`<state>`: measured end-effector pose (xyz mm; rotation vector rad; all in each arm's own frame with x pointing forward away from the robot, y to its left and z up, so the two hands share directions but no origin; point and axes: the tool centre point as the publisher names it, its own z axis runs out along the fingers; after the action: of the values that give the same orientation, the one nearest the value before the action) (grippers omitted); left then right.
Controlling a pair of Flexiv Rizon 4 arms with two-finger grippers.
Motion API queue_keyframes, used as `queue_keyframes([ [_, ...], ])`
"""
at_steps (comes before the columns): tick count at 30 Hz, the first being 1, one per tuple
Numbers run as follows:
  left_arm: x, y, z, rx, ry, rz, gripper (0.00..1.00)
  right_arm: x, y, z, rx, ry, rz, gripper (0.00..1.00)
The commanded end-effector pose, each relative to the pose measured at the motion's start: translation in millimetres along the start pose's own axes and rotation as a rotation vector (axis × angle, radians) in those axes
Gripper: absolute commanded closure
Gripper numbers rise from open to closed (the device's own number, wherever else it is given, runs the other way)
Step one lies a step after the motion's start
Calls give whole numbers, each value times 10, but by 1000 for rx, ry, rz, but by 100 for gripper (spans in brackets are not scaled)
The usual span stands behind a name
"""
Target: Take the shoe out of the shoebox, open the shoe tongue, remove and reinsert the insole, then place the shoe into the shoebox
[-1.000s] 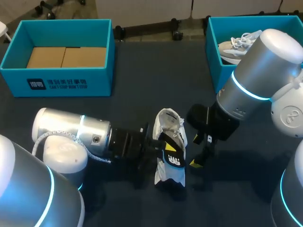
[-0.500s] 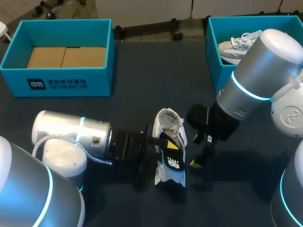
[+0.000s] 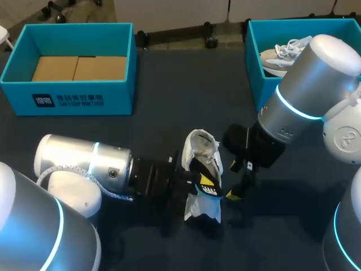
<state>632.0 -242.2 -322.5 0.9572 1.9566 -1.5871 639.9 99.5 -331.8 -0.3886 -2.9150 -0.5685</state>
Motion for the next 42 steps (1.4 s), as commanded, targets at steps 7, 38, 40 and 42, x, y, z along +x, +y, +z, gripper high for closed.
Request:
queue_keyframes([
  [7, 65, 160, 57, -8, -17, 22, 100, -1, 5, 17, 0, 0, 0, 0],
  [38, -59, 80, -99, -25, -113, 57, 64, -1, 5, 17, 0, 0, 0, 0],
  [40, -59, 68, -99, -23, -114, 61, 73, -1, 5, 17, 0, 0, 0, 0],
  [42, -47, 35, -75, -20, -115, 78, 98, -1, 5, 17, 0, 0, 0, 0],
])
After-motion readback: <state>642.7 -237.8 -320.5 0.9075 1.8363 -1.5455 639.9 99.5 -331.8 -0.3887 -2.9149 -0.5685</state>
